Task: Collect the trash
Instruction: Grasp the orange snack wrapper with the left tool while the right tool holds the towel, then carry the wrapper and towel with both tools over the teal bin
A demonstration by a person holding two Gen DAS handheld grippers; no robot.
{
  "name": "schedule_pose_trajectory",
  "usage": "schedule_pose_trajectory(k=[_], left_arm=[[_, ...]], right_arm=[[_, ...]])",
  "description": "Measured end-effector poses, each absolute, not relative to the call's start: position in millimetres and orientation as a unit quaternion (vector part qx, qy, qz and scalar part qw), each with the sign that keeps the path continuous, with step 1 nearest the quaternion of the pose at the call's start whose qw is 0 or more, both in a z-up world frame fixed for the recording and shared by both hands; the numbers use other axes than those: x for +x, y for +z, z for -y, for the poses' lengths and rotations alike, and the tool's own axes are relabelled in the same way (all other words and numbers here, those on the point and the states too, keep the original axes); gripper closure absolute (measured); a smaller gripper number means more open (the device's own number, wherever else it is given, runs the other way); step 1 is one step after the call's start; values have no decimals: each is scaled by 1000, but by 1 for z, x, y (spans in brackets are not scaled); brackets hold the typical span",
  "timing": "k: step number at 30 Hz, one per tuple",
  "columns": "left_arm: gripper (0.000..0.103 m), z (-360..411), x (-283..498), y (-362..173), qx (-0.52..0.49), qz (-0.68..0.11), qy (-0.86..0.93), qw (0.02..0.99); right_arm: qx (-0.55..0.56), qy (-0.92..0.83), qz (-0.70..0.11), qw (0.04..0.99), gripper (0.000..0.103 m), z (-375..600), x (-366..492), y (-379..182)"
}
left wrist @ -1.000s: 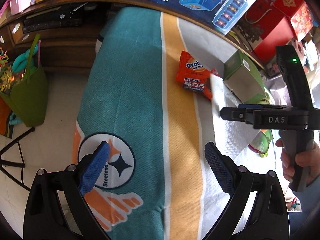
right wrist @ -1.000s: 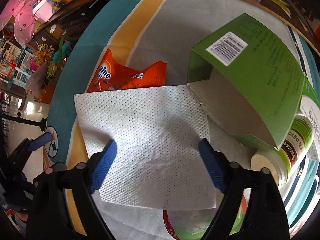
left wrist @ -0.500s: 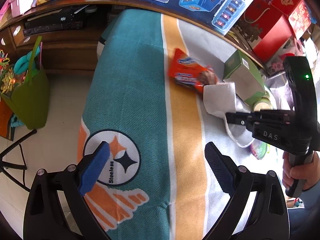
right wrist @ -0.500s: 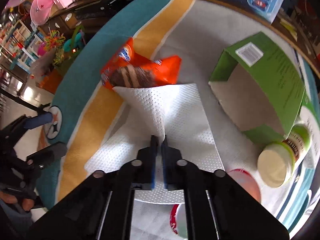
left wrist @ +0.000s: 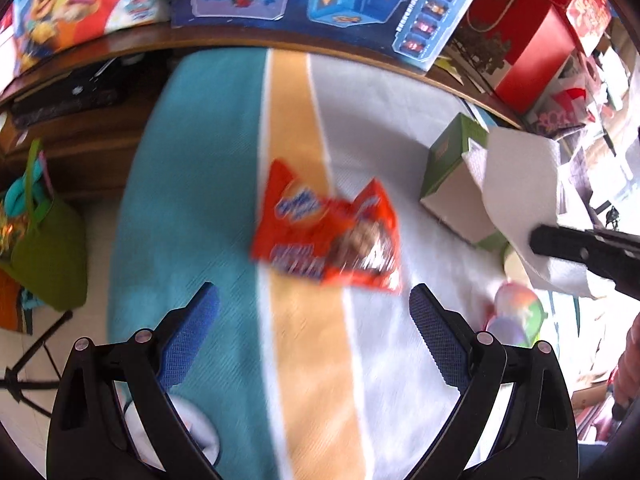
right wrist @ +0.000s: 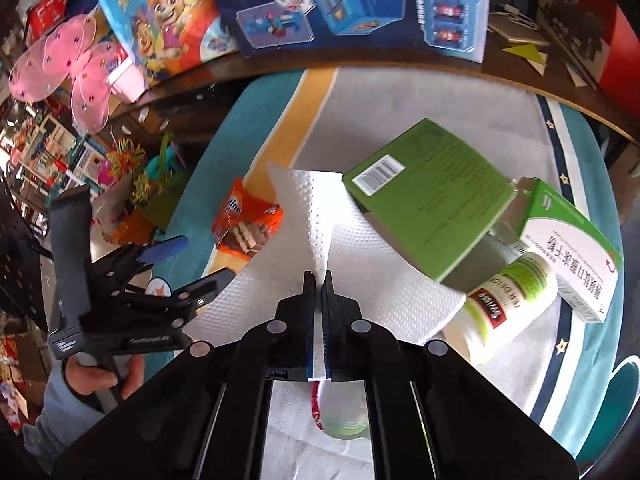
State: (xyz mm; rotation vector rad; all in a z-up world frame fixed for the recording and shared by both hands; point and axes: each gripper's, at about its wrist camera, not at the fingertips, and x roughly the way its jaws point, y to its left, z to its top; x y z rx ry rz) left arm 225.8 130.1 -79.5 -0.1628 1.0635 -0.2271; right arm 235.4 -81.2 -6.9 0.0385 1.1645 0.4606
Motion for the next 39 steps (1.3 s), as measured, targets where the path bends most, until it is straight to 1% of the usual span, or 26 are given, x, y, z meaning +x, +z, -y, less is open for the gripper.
schedule_pose_trajectory(k=[7, 10, 11, 12, 13, 14, 16, 19, 21, 22, 23, 25, 27, 29, 39], left_arm=[[7, -103, 256, -97, -54, -515, -103, 849], [8, -94, 256, -99, -41, -503, -107, 857], [18, -92, 254, -98, -34, -498, -105, 860], [25, -88, 252, -97, -24, -494, -104, 863], [35, -85, 250, -96, -18, -493, -106, 863], [40, -83, 248, -95, -17, -492, -108, 864], [49, -83, 244, -93, -19, -489, -104, 866], [52, -85, 233, -91, -34, -491, -100, 865], [57, -85, 223, -88, -42, -492, -99, 864], [61, -85, 219, -86, -46, -492, -100, 863], [68, -85, 215, -83, -51, -494, -102, 862], [69, -83, 205, -78, -56, -492, -105, 862], [73, -80, 196, -73, -55, -488, -105, 865], [84, -76, 188, -69, -65, -489, -113, 863], [85, -26, 149, -24, -42, -459, -152, 874]], right_arm=[[41, 213, -552, 805, 99, 91, 244, -14], [46, 218, -553, 803, 99, 95, 242, -16], [48, 219, -554, 802, 99, 97, 242, -17], [50, 220, -554, 801, 99, 97, 241, -18], [53, 221, -555, 800, 99, 99, 240, -19], [55, 222, -555, 800, 99, 100, 239, -20], [61, 224, -557, 797, 99, 102, 235, -21], [66, 230, -554, 797, 99, 106, 228, -19], [68, 232, -551, 799, 99, 109, 222, -15], [69, 232, -549, 800, 99, 111, 219, -13], [71, 233, -546, 802, 99, 114, 216, -10], [74, 233, -541, 805, 99, 120, 210, -5], [80, 234, -536, 807, 99, 126, 204, 0], [85, 235, -530, 810, 99, 133, 196, 6], [119, 218, -505, 827, 99, 189, 162, 26]])
